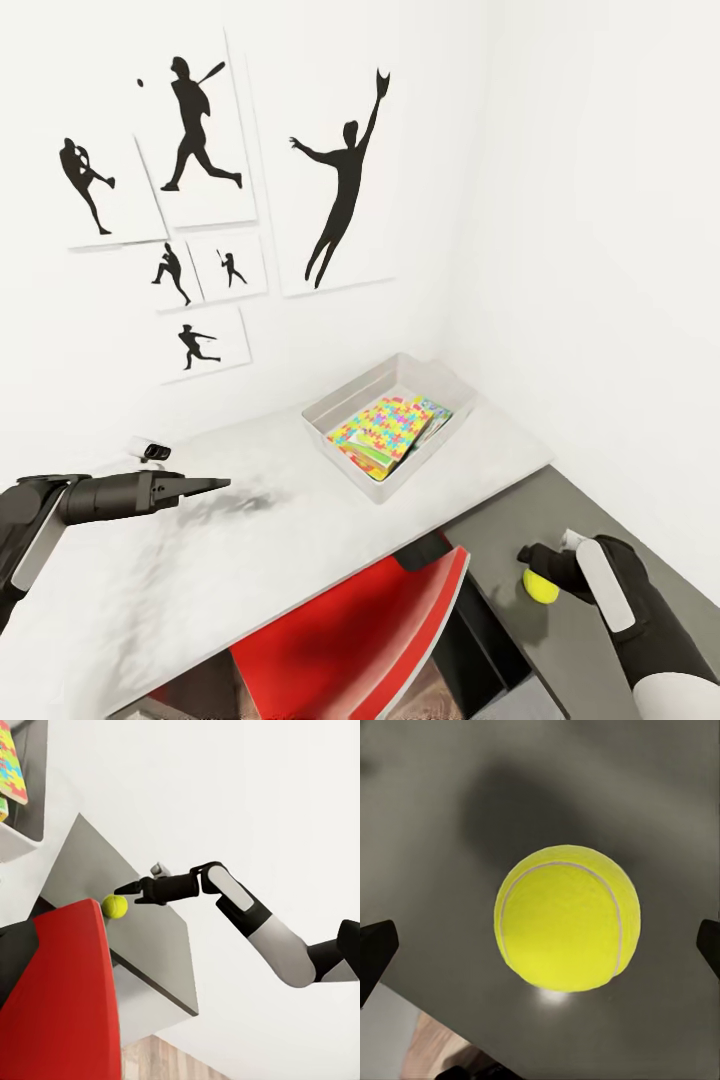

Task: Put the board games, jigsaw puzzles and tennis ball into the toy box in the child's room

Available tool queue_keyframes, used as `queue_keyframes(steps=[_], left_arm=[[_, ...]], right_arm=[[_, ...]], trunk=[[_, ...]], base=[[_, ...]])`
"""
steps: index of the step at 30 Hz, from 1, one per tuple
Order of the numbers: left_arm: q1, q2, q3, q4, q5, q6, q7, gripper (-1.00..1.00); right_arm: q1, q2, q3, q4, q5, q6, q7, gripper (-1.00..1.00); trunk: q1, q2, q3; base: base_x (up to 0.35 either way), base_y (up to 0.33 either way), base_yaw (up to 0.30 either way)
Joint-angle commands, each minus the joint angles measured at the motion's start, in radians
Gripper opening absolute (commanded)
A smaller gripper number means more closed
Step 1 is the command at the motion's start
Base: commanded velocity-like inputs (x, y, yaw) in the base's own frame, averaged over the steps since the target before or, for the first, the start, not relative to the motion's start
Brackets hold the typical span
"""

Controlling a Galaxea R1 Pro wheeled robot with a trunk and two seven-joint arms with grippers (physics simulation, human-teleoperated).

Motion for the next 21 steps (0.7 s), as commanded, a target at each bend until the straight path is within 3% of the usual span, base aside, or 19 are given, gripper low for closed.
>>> queue_keyframes(steps=[1,21], left_arm=[[-0.001,0.000,0.000,0.000,0.001,0.011,-0.003,1.00],[-0.001,0.001,0.000,-0.001,0.001,0.011,-0.003,1.00]], right_arm=[[-0.001,-0.001,0.000,0.003,-0.010,0.002,-0.009,1.00],[-0.001,-0.010,-0.004,0.018,-0.007,0.002,-0.009,1.00]], trunk=[[0.001,-0.002,-0.003],[0.001,-0.002,-0.007]], base=[[0.000,0.000,0.000],[0.000,0.000,0.000]])
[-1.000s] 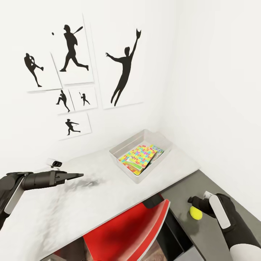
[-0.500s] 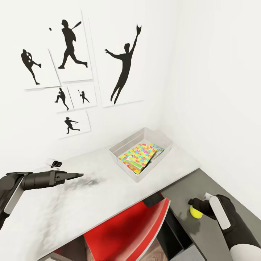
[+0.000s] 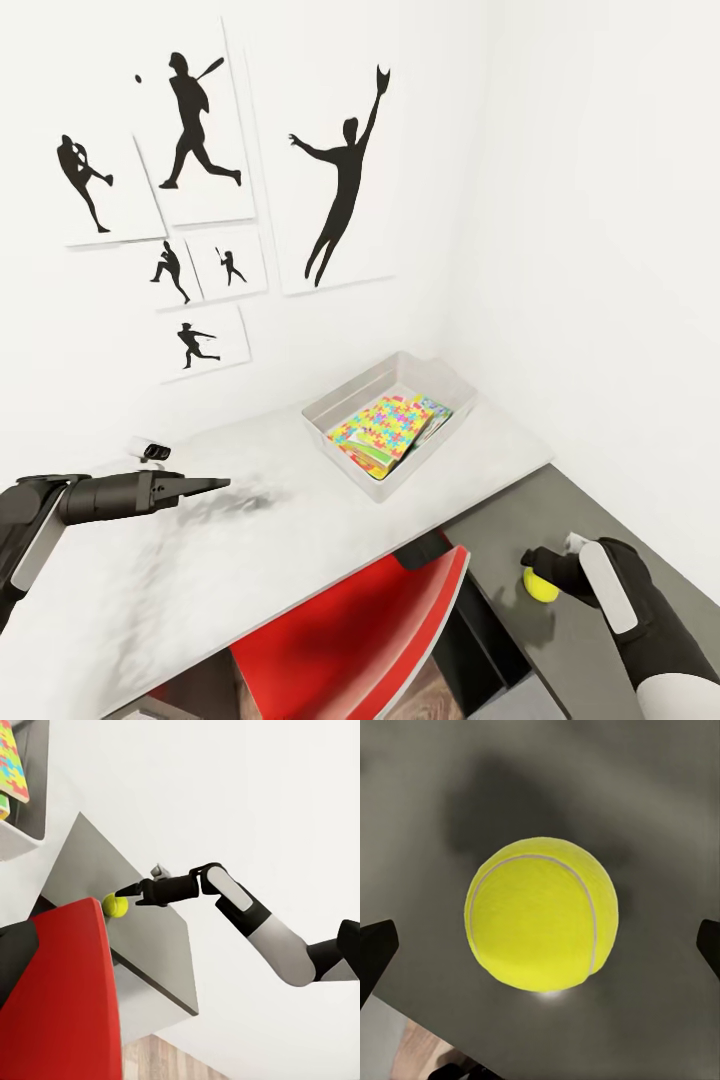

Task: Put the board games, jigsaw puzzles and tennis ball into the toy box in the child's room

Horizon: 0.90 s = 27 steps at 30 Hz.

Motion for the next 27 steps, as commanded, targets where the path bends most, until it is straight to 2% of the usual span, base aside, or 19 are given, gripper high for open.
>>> queue_keyframes(steps=[1,9,12,15,19,27], left_arm=[[-0.001,0.000,0.000,0.000,0.001,0.011,-0.003,1.00],[-0.001,0.000,0.000,0.000,0.001,0.010,-0.003,1.00],[-0.001,0.001,0.000,0.000,0.001,0.011,-0.003,1.00],[-0.001,0.001,0.000,0.000,0.001,0.011,-0.003,1.00],[-0.001,0.001,0.000,0.000,0.001,0.011,-0.003,1.00],[-0.001,0.000,0.000,0.000,0.001,0.011,-0.003,1.00]], right_arm=[[-0.001,0.000,0.000,-0.001,-0.011,0.003,-0.009,1.00],[0.000,-0.001,0.000,0.000,-0.011,-0.020,-0.010,1.00],[-0.001,-0.001,0.000,0.041,-0.009,-0.042,-0.010,1.00],[-0.009,0.000,0.000,0.097,0.018,-0.076,-0.008,1.00],[-0.012,0.005,0.000,0.120,0.065,-0.106,-0.003,1.00],[-0.014,0.012,0.000,0.120,0.080,-0.111,0.000,1.00]], trunk=[[0.001,-0.002,-0.002],[0.001,-0.002,-0.002],[0.001,-0.002,-0.002],[0.001,-0.002,-0.002],[0.001,-0.002,-0.002],[0.001,-0.002,-0.002]], base=[[0.000,0.000,0.000],[0.000,0.000,0.000],[0.000,0.000,0.000],[0.000,0.000,0.000],[0.000,0.000,0.000],[0.000,0.000,0.000]])
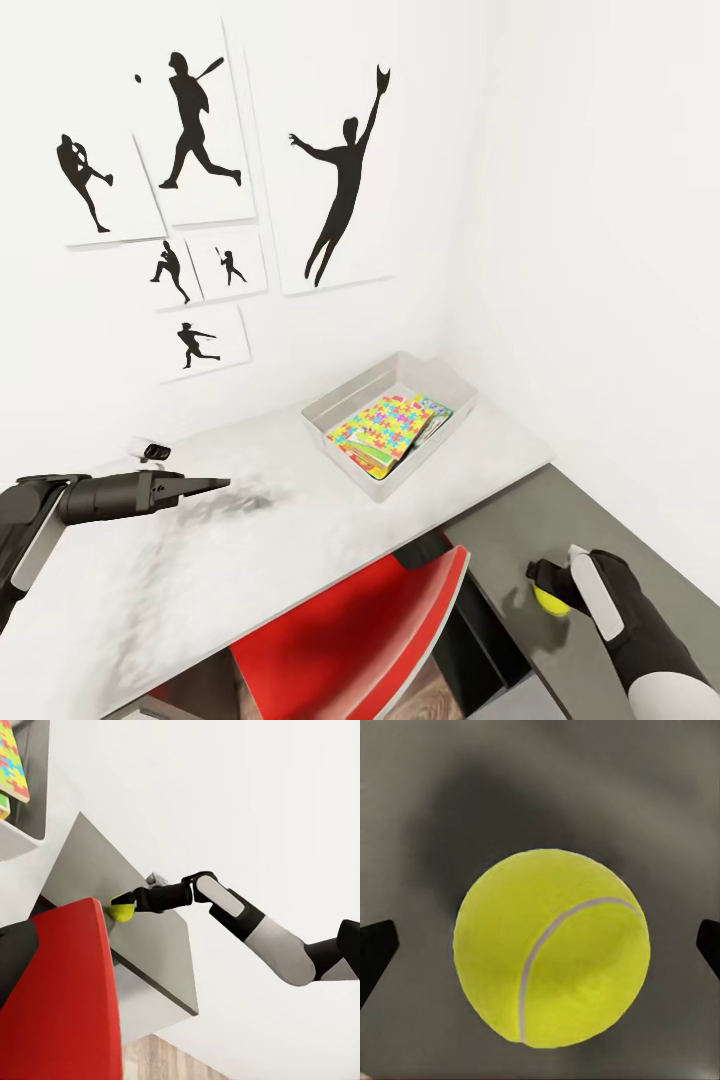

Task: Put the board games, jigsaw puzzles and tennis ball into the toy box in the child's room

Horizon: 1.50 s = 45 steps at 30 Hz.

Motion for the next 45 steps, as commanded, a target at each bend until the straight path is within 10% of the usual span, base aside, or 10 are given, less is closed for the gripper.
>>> queue_keyframes(steps=[1,27,28,45], left_arm=[[-0.001,0.000,0.000,0.000,0.001,0.010,-0.003,1.00],[-0.001,0.000,0.000,0.000,0.002,0.010,-0.002,1.00],[-0.001,0.000,0.000,0.000,0.002,0.010,-0.001,1.00],[-0.001,0.002,0.001,0.000,0.002,0.010,-0.001,1.00]], right_arm=[[-0.001,0.000,0.000,-0.002,-0.010,0.002,-0.009,1.00],[0.000,0.001,0.058,0.005,-0.013,0.001,-0.008,1.00],[0.000,0.001,0.059,0.005,-0.013,0.001,-0.008,-1.00],[0.000,-0.001,0.063,0.005,-0.013,0.003,-0.008,-1.00]], trunk=[[0.001,-0.002,-0.002],[0.001,-0.002,-0.002],[0.001,-0.002,-0.002],[0.001,-0.002,-0.002]], base=[[0.000,0.000,0.000],[0.000,0.000,0.000],[0.000,0.000,0.000],[0.000,0.000,0.000]])
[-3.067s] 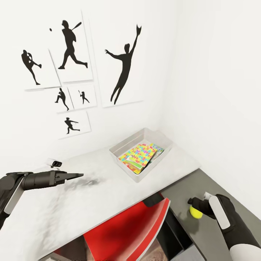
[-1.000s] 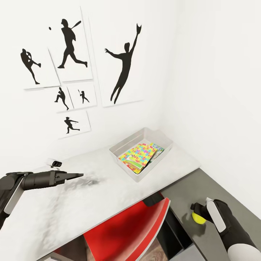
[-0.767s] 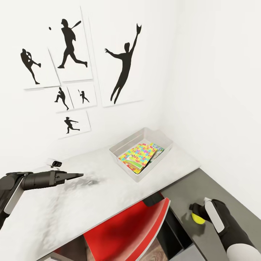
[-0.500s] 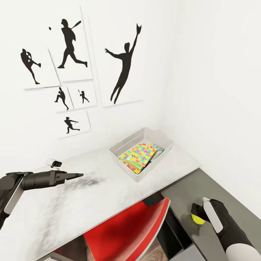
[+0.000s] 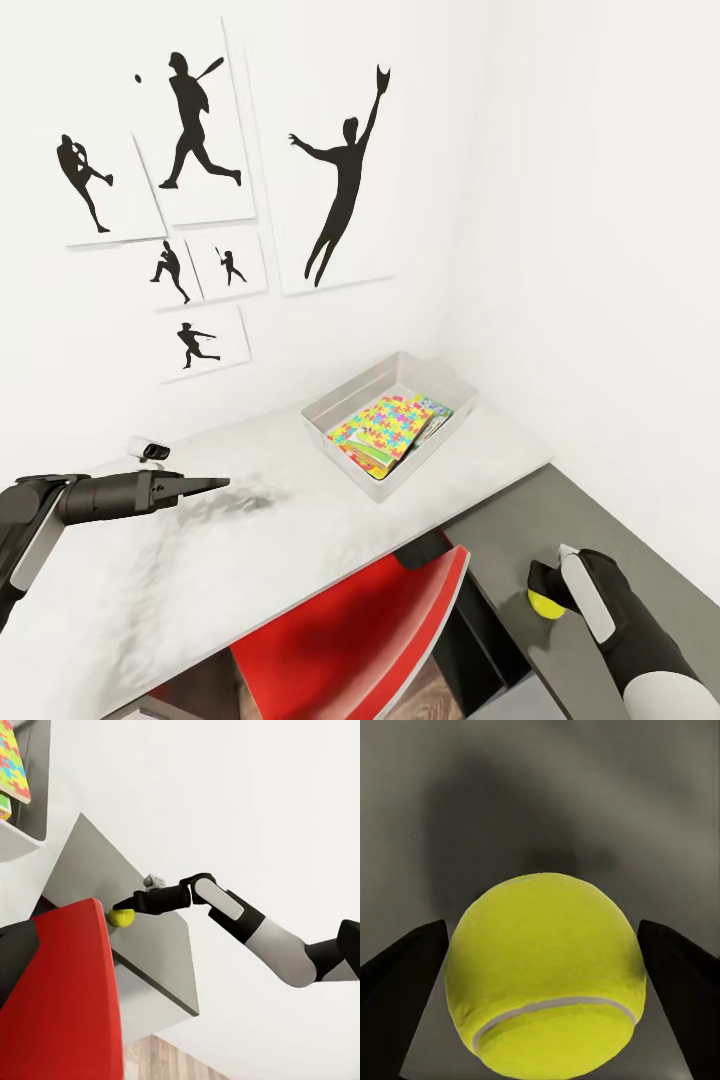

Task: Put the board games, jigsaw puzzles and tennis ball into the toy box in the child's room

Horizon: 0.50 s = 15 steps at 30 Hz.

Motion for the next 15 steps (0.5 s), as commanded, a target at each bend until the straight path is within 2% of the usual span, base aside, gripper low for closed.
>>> queue_keyframes(steps=[1,7,10,13,15], left_arm=[[-0.001,0.000,0.000,0.000,0.001,0.011,-0.003,1.00],[-0.001,0.000,0.000,0.000,0.001,0.010,-0.004,1.00],[-0.001,0.000,0.000,0.000,0.001,0.011,-0.004,1.00],[-0.001,0.000,0.000,0.000,0.001,0.011,-0.004,1.00],[-0.001,0.000,0.000,0.000,0.001,0.011,-0.003,1.00]], right_arm=[[-0.001,0.000,0.000,-0.001,-0.015,0.001,-0.010,-1.00],[-0.001,0.000,0.000,-0.016,-0.014,0.009,-0.012,-1.00],[-0.001,0.000,0.000,-0.080,-0.019,0.043,-0.012,-1.00],[-0.001,0.000,-0.004,-0.225,-0.024,0.161,-0.013,-1.00],[-0.001,0.001,-0.005,-0.317,-0.026,0.212,-0.014,-1.00]], trunk=[[0.001,-0.002,-0.002],[0.001,-0.002,-0.002],[0.001,-0.002,-0.002],[0.001,-0.002,-0.002],[0.001,-0.002,-0.002]], base=[[0.000,0.000,0.000],[0.000,0.000,0.000],[0.000,0.000,0.000],[0.000,0.000,0.000],[0.000,0.000,0.000]])
